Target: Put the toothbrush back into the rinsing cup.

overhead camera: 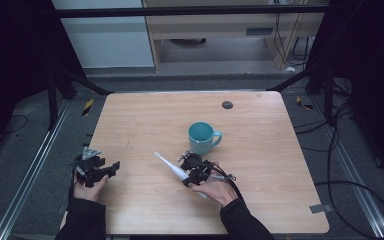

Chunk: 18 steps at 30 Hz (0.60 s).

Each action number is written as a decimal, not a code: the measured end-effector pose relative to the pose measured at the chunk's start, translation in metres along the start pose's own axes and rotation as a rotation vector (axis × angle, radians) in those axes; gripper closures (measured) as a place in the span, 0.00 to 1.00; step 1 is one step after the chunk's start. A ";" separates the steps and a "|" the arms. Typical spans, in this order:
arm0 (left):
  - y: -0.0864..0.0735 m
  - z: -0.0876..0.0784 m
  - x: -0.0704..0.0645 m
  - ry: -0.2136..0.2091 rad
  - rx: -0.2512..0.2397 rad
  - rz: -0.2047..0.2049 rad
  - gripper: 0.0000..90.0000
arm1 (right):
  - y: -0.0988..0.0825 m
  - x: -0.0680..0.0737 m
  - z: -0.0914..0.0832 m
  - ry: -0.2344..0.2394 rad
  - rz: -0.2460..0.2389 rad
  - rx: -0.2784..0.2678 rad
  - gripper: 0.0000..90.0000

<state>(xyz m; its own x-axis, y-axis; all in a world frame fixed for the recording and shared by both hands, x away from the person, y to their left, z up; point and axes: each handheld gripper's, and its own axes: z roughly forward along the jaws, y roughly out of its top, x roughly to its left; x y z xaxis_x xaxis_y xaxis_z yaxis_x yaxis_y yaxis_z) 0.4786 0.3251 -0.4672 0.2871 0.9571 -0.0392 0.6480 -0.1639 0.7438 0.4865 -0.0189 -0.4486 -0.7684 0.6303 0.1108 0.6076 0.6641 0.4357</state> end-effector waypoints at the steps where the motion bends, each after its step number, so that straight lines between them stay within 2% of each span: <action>1: 0.000 0.000 0.000 0.000 -0.001 -0.002 0.41 | -0.001 0.000 -0.003 0.003 -0.001 -0.018 0.74; 11: 0.000 0.000 0.000 0.000 -0.006 -0.005 0.41 | -0.005 -0.004 -0.024 0.022 0.024 -0.234 0.74; 15: 0.000 0.000 0.000 -0.002 -0.006 -0.004 0.41 | -0.007 -0.007 -0.033 0.042 0.043 -0.309 0.74; 18: 0.000 -0.001 0.000 -0.002 -0.009 -0.002 0.41 | -0.007 -0.008 -0.038 0.041 0.044 -0.359 0.74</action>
<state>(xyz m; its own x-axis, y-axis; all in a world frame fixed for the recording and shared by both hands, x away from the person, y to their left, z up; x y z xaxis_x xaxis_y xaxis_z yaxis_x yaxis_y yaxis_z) 0.4779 0.3249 -0.4668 0.2869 0.9570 -0.0424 0.6421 -0.1593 0.7499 0.4808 -0.0442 -0.4189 -0.7547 0.6339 0.1690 0.5369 0.4486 0.7145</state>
